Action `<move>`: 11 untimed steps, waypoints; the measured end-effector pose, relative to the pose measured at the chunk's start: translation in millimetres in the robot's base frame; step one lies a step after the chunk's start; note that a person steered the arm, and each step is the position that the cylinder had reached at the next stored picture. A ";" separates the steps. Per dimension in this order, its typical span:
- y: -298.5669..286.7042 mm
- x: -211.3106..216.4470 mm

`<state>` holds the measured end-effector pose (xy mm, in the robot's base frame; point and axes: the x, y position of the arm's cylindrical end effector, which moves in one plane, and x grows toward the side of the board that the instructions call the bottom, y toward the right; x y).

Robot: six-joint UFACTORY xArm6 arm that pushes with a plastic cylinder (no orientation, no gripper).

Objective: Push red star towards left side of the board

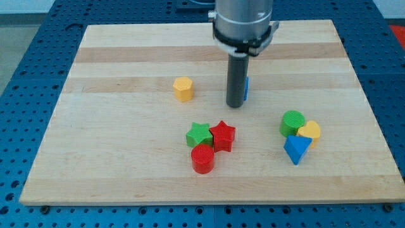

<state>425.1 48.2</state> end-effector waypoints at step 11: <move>-22.2 118.0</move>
